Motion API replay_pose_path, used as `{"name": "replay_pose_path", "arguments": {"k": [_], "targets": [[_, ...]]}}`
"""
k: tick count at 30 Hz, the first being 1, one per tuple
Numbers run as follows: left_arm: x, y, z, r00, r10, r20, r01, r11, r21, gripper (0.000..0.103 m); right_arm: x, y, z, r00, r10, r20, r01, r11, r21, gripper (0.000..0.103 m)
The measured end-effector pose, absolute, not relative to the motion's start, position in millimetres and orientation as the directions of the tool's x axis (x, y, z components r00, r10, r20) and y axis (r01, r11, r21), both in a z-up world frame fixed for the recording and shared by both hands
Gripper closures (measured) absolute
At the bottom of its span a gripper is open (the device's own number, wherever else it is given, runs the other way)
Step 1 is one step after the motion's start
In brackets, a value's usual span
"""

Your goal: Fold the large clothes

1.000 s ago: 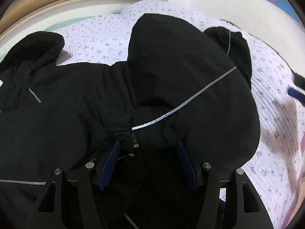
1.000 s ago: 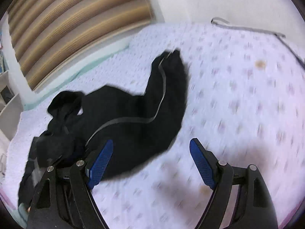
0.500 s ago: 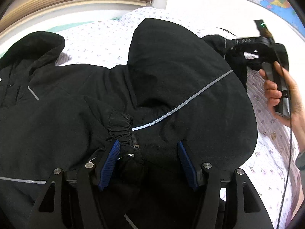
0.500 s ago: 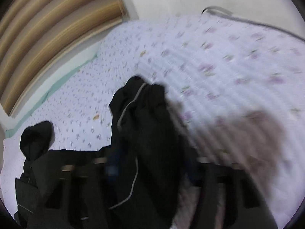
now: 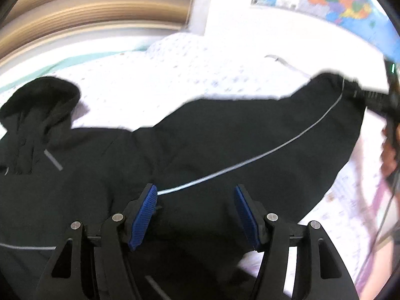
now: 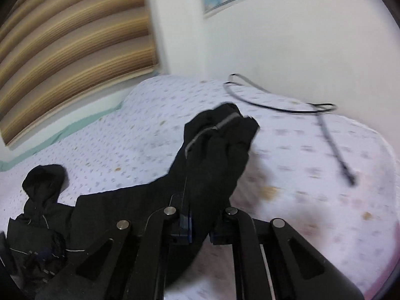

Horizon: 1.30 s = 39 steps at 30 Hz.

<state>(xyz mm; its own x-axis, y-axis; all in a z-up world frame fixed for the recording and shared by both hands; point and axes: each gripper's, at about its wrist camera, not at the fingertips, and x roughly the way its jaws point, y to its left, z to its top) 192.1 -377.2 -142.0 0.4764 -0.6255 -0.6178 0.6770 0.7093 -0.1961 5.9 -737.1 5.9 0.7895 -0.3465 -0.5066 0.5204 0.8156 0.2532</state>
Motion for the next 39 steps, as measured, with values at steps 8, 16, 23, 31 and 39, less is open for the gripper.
{"name": "replay_pose_path", "arguments": {"k": [8, 16, 23, 31, 39], "targets": [[219.8, -417.0, -197.4, 0.274, -0.529, -0.803, 0.677, 0.699, -0.23, 0.038, 4.7, -759.9, -44.6, 0.759, -0.263, -0.596, 0.548, 0.752, 0.366, 0.092], [197.8, -344.5, -124.8, 0.338, -0.608, -0.719, 0.699, 0.674, -0.241, 0.038, 2.7, -697.0, 10.1, 0.894, -0.041, -0.446, 0.247, 0.876, 0.414, 0.092], [190.6, -208.4, -77.0, 0.538, -0.349, -0.768, 0.468, 0.881, -0.072, 0.038, 31.2, -588.7, 65.9, 0.921, 0.047, -0.387, 0.102, 0.929, 0.356, 0.092], [153.3, -60.4, -75.3, 0.6, -0.284, -0.748, 0.289, 0.949, -0.129, 0.038, 62.9, -416.6, 110.8, 0.9, 0.175, -0.4, -0.101, 0.975, 0.198, 0.092], [129.8, 33.3, -116.4, 0.586, -0.325, -0.742, 0.182, 0.946, -0.27, 0.038, 99.1, -225.6, 100.0, 0.862, 0.203, -0.465, -0.238, 0.971, -0.017, 0.092]]}}
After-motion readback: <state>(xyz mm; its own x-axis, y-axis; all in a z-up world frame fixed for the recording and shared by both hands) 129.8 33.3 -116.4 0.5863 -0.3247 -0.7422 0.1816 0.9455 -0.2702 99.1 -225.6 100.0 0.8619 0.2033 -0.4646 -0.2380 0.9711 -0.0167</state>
